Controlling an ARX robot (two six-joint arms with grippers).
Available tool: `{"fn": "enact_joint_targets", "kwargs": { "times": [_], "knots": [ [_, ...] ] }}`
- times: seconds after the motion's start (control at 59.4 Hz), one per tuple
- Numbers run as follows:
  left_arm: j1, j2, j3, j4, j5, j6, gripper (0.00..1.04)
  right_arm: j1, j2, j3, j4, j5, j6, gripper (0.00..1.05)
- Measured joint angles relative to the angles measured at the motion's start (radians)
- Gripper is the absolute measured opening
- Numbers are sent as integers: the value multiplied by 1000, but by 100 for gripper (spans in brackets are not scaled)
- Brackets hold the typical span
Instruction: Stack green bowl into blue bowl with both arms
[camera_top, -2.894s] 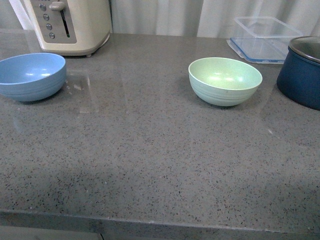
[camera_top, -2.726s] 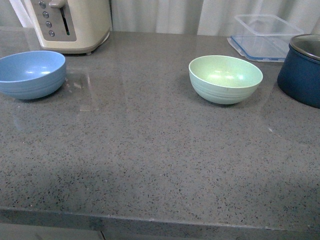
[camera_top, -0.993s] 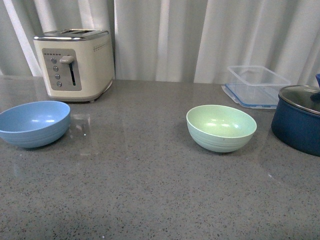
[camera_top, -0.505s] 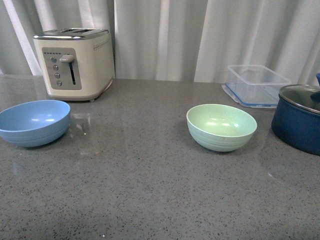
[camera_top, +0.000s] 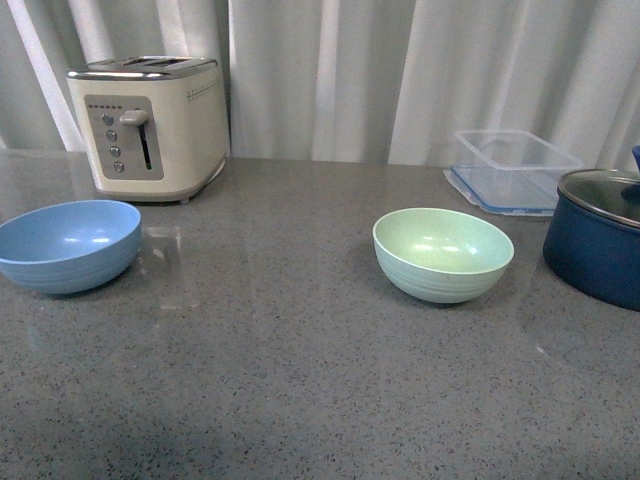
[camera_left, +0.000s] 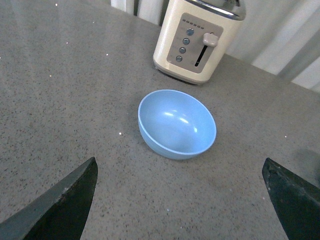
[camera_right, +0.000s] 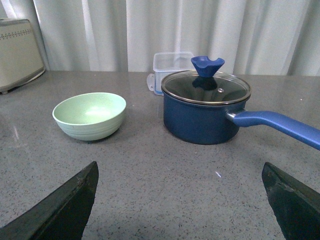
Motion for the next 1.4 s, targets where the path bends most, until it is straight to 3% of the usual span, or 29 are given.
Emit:
{"fn": "enact_joint_targets", "kwargs": {
  "times": [0.151, 0.353, 0.841, 1.396],
  "knots": [
    [27, 313, 253, -145, 17, -19, 98, 0, 0, 0, 0, 0, 0, 95],
    [47, 538, 454, -217, 66, -31, 98, 0, 0, 0, 0, 0, 0, 95],
    [45, 860, 658, -290, 47, -70, 97, 0, 0, 0, 0, 0, 0, 95],
    [25, 931, 713, -350, 48, -79, 12, 0, 0, 0, 0, 0, 0, 95]
  ]
}}
